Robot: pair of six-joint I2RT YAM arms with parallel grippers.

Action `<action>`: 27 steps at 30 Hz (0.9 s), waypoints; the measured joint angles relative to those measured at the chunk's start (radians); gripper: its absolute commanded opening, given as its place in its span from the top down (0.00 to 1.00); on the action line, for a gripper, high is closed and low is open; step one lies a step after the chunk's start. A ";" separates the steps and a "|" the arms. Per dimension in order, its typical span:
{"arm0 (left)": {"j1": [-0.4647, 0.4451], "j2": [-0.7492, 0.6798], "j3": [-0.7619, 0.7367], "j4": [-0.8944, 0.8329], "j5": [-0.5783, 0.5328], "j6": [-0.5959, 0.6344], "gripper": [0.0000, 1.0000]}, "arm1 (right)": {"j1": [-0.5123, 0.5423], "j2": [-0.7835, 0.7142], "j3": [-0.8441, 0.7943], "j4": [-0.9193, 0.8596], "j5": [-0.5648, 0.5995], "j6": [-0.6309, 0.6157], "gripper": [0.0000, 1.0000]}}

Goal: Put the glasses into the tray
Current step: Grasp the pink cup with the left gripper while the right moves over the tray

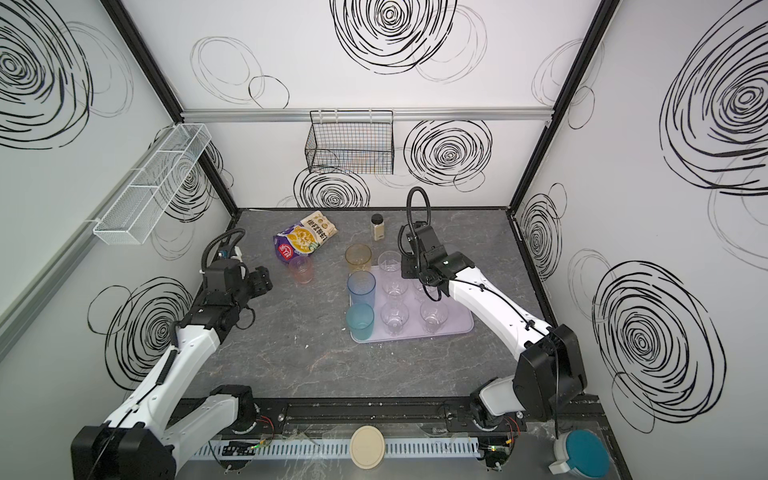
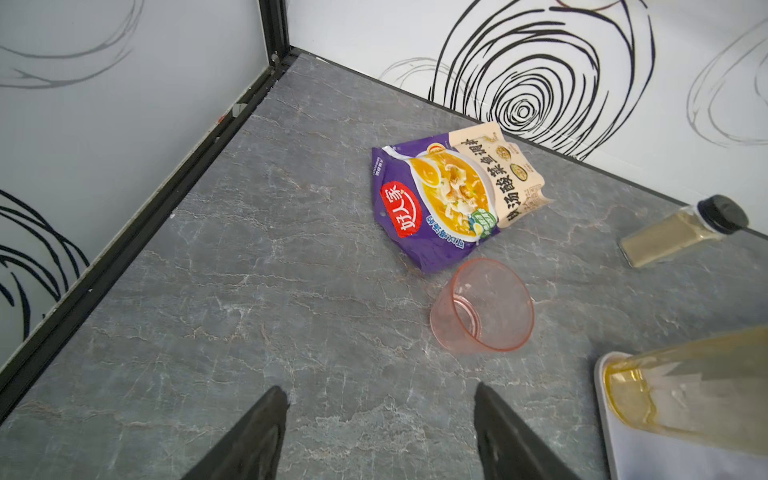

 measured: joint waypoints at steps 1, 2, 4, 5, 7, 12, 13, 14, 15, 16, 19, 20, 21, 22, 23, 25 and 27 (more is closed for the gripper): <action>0.000 0.014 0.014 0.002 0.006 -0.005 0.27 | -0.002 -0.010 -0.015 0.010 0.000 -0.003 0.53; -0.002 0.032 0.029 0.004 0.012 -0.010 0.27 | -0.002 -0.024 -0.038 0.022 -0.001 -0.007 0.53; -0.016 0.068 0.053 0.012 0.022 -0.018 0.30 | -0.004 -0.048 -0.069 0.034 -0.002 -0.014 0.54; -0.027 0.090 0.064 0.017 0.025 -0.020 0.31 | -0.004 -0.057 -0.079 0.038 -0.003 -0.016 0.53; -0.060 0.144 0.088 0.022 0.025 -0.021 0.33 | -0.005 -0.071 -0.093 0.055 -0.005 -0.019 0.53; -0.153 0.293 0.137 0.039 0.013 -0.014 0.38 | -0.010 -0.103 -0.126 0.081 -0.008 -0.018 0.53; -0.158 0.309 0.139 0.040 0.010 -0.013 0.38 | -0.010 -0.111 -0.135 0.084 -0.009 -0.018 0.53; -0.161 0.327 0.140 0.041 0.005 -0.009 0.38 | -0.011 -0.122 -0.146 0.085 -0.009 -0.018 0.53; -0.161 0.341 0.141 0.040 0.000 -0.006 0.39 | -0.012 -0.131 -0.155 0.086 -0.010 -0.018 0.53; -0.160 0.353 0.143 0.039 -0.007 -0.003 0.40 | -0.013 -0.137 -0.161 0.086 -0.010 -0.017 0.53; -0.160 0.395 0.166 0.043 -0.017 0.002 0.41 | -0.013 -0.146 -0.175 0.094 -0.017 -0.017 0.53; -0.160 0.410 0.175 0.051 -0.017 0.002 0.42 | -0.013 -0.146 -0.176 0.097 -0.022 -0.016 0.53; -0.161 0.425 0.182 0.058 -0.018 0.002 0.43 | -0.013 -0.146 -0.177 0.100 -0.026 -0.016 0.53; -0.161 0.437 0.187 0.064 -0.018 0.001 0.43 | -0.013 -0.146 -0.177 0.103 -0.028 -0.015 0.53; -0.161 0.451 0.190 0.071 -0.019 0.002 0.43 | -0.013 -0.146 -0.177 0.106 -0.031 -0.014 0.53; -0.161 0.483 0.199 0.083 -0.021 0.002 0.44 | -0.013 -0.146 -0.177 0.106 -0.035 -0.013 0.53; -0.161 0.525 0.210 0.092 -0.022 0.001 0.47 | -0.013 -0.146 -0.177 0.109 -0.038 -0.013 0.53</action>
